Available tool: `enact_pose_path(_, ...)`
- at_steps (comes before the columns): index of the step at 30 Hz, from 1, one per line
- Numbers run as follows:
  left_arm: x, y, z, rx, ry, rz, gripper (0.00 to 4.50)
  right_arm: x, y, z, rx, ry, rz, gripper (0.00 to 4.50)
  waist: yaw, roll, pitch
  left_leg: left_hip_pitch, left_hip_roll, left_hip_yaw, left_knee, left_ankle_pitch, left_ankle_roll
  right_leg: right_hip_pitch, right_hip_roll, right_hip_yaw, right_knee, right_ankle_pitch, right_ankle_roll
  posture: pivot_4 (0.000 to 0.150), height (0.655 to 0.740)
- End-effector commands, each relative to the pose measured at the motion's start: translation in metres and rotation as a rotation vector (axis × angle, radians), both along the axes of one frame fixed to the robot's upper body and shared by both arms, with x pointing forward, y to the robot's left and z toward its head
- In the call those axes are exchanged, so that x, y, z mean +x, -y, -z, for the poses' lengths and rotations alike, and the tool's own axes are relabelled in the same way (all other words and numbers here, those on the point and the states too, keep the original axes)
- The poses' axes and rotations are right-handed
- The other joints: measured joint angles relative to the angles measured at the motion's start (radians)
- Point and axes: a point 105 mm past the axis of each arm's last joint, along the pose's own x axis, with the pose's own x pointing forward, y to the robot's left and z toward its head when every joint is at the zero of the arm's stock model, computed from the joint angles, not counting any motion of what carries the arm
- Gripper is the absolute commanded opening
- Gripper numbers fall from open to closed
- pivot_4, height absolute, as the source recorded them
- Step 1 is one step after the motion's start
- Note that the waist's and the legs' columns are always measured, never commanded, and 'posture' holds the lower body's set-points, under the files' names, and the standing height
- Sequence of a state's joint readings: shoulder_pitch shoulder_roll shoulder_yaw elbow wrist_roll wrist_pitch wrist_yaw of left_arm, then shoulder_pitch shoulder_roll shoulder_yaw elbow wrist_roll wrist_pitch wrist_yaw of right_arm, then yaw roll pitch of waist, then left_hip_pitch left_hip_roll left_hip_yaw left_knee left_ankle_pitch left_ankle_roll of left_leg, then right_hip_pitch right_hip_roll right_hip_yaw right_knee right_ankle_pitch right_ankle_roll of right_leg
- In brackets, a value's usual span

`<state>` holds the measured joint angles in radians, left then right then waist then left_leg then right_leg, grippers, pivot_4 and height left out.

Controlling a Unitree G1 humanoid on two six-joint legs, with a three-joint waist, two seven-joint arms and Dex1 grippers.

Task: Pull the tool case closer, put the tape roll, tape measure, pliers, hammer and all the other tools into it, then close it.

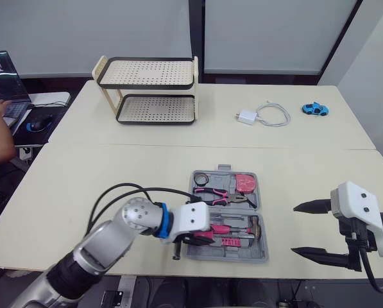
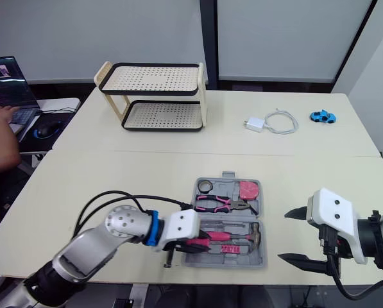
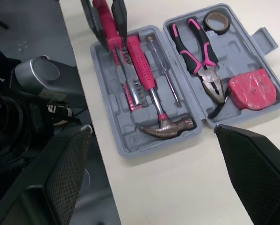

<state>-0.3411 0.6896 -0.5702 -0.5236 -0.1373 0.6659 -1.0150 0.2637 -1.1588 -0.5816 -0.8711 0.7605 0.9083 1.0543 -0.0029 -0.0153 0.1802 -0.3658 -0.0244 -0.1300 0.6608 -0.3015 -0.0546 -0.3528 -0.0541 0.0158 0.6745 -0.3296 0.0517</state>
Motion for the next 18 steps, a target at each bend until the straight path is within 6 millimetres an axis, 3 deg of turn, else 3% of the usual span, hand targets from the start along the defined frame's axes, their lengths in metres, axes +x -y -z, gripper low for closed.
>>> enact_pose_path(1,-0.007,0.013,-0.003,0.018,0.029,0.026,0.68,-0.001,-0.001,-0.001,-0.027,0.018,0.01,4.5,0.0,0.0,0.0,0.0,0.0,0.0,0.0,0.0,0.0,0.0,0.0,0.0,0.0,0.0,0.0,0.15,0.74)
enact_pose_path(5,-0.008,0.022,0.008,0.056,0.013,-0.013,0.68,-0.003,-0.001,0.002,-0.042,0.012,0.006,4.5,0.001,-0.001,0.0,0.0,0.0,0.0,0.0,0.0,0.0,0.0,0.0,0.0,0.0,0.0,0.0,0.15,0.74)
enact_pose_path(18,-0.008,0.016,0.03,0.128,0.015,-0.007,0.68,-0.006,-0.004,0.005,-0.037,0.007,-0.003,4.5,0.002,-0.001,0.001,0.0,0.0,-0.001,0.001,0.0,0.0,0.0,0.0,0.0,0.001,0.0,0.0,0.15,0.74)
